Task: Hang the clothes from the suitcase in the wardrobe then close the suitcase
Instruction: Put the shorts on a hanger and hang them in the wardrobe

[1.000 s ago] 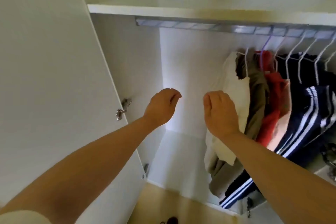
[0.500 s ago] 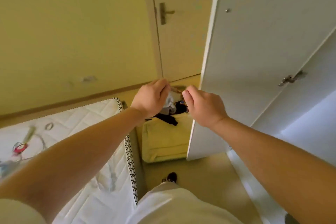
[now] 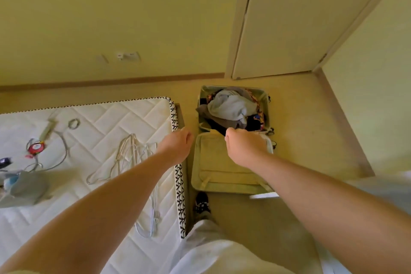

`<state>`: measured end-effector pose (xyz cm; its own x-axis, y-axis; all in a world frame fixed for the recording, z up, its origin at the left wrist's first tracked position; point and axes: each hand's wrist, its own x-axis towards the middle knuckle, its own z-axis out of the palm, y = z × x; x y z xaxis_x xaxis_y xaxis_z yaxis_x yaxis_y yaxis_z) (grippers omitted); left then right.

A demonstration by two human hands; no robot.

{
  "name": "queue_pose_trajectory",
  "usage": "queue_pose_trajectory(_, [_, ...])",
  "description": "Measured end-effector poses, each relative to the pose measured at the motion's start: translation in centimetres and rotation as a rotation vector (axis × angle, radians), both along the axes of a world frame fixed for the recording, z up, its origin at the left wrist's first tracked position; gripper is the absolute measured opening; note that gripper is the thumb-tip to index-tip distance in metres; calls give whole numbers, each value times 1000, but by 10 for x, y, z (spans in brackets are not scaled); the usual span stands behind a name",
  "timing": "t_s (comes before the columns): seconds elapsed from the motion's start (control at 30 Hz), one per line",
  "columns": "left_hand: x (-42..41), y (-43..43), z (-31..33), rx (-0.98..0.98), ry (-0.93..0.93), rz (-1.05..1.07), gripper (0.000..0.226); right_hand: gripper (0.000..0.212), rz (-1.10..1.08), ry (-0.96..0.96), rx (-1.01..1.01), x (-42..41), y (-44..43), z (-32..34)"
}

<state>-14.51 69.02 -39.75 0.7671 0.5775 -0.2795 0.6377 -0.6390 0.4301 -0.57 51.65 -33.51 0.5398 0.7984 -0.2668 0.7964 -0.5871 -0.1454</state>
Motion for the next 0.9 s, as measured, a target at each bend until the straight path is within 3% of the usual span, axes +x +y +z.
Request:
queue_pose_trajectory(0.1, [41, 42, -42, -49, 78, -11, 27, 14, -34, 50, -130, 33, 54, -34])
queue_pose_trajectory(0.2, [75, 74, -83, -54, 137, -19, 29, 31, -96, 138, -223, 59, 100, -80])
queue_pose_trajectory(0.43, [122, 164, -257, 131, 269, 16, 36, 40, 42, 25, -490, 110, 198, -260])
queue_pose_trajectory(0.57, [116, 196, -366, 171, 412, 127, 74, 44, 139, -42, -615, 134, 235, -370])
queue_pose_trajectory(0.63, [111, 195, -409, 227, 411, 135, 83, 49, 167, -75, -683, 144, 248, -425])
queue_pose_trajectory(0.77, [106, 186, -438, 383, 248, 202, 71, 58, 210, -140, -811, 170, 271, -511])
queue_pose_trajectory(0.9, [102, 185, -445, 377, 241, 212, 69, 63, 170, -195, -909, 203, 298, -577])
